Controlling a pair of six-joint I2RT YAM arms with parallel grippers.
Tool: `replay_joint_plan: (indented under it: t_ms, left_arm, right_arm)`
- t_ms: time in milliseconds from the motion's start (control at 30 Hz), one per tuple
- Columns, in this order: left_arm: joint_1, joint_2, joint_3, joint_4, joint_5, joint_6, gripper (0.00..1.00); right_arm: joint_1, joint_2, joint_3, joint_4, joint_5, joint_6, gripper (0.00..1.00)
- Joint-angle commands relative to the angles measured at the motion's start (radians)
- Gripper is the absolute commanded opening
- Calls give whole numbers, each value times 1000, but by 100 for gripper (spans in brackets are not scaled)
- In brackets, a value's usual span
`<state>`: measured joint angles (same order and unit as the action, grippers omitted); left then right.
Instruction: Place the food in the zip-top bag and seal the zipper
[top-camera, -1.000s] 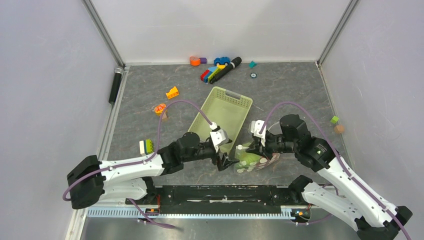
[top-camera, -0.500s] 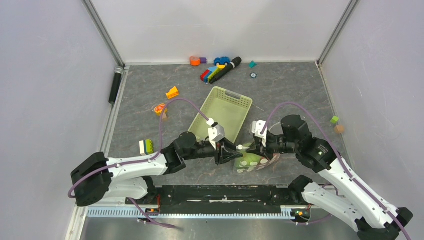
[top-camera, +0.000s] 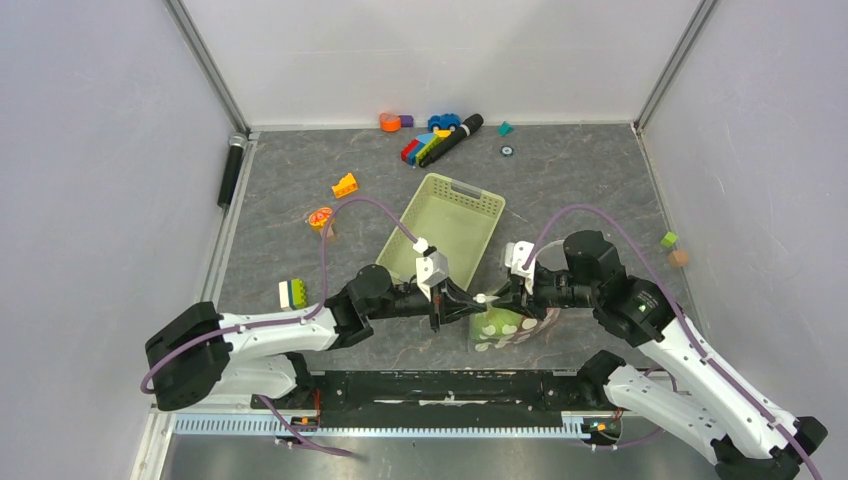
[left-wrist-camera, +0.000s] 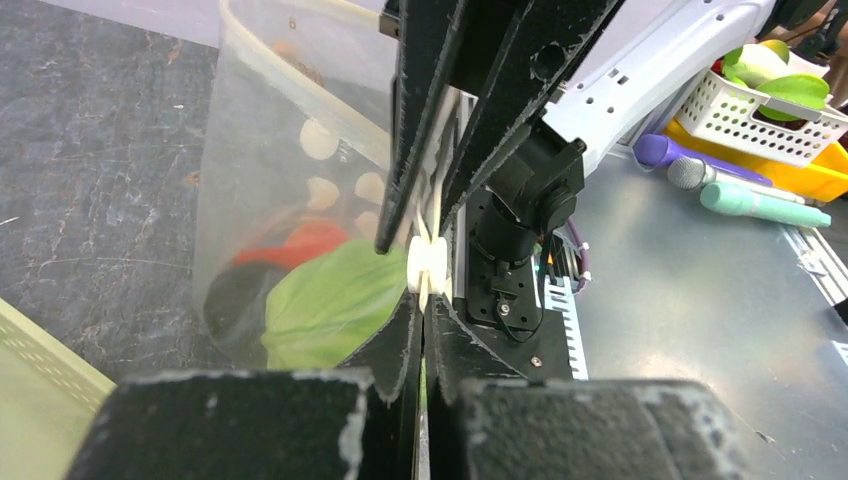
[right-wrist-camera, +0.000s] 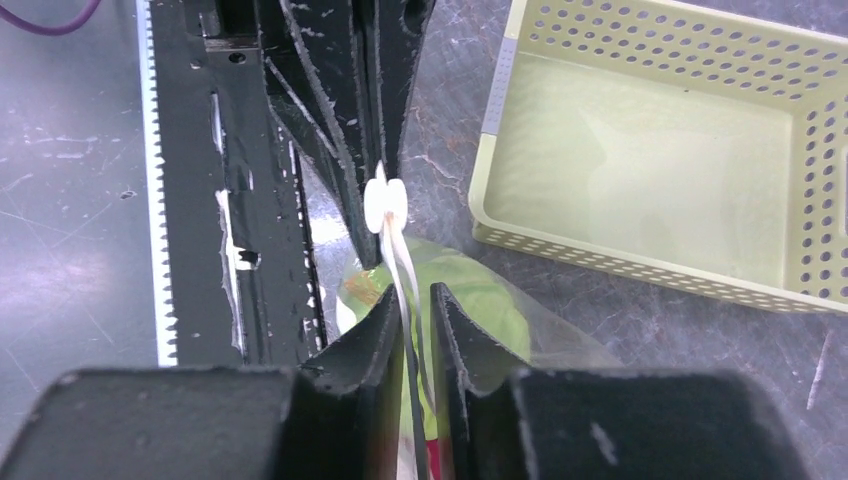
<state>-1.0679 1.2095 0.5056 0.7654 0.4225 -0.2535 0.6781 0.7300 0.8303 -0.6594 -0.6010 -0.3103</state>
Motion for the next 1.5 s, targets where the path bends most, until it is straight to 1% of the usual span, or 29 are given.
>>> replay_joint_plan:
  t_ms: [0, 67, 133, 200, 367, 467, 600, 767, 1100, 1233, 1333, 1400, 1433, 1467]
  left_arm:
    - [-1, -18, -27, 91, 36, 22, 2]
    - [0, -25, -31, 83, 42, 38, 2]
    - [0, -28, -26, 61, 41, 53, 2]
    - [0, -28, -17, 35, 38, 62, 2]
    - [0, -33, -12, 20, 30, 72, 2]
    - [-1, -35, -14, 11, 20, 78, 2]
    - [0, -34, -17, 10, 2, 79, 2]
    - [-1, -33, -15, 8, -10, 76, 2]
    - [0, -31, -4, -4, -10, 73, 2]
    - [0, -34, 2, -12, -4, 72, 2]
    - [0, -37, 0, -14, -1, 71, 2]
    - [-1, -38, -1, -15, -5, 71, 2]
    - [0, -38, -2, -15, -5, 71, 2]
    - [0, -39, -3, -17, -4, 71, 2]
  right_arm:
    - [0, -8, 50, 54, 9, 13, 31]
    - [0, -7, 55, 87, -14, 48, 49]
    - [0, -3, 58, 140, -72, 96, 60]
    - [0, 7, 72, 161, -118, 121, 65]
    - [0, 34, 78, 165, -124, 130, 72]
    - [1, 64, 81, 155, -125, 134, 71]
    - [7, 93, 82, 137, -128, 125, 65]
    - [11, 87, 76, 151, -138, 122, 59]
    - [31, 108, 66, 139, -163, 104, 55]
    - [48, 125, 66, 124, -114, 98, 53]
    - [61, 135, 66, 114, -67, 96, 44]
    - [67, 137, 67, 113, -51, 90, 42]
    - [70, 138, 68, 113, -41, 88, 39]
    - [70, 137, 69, 115, -28, 89, 34]
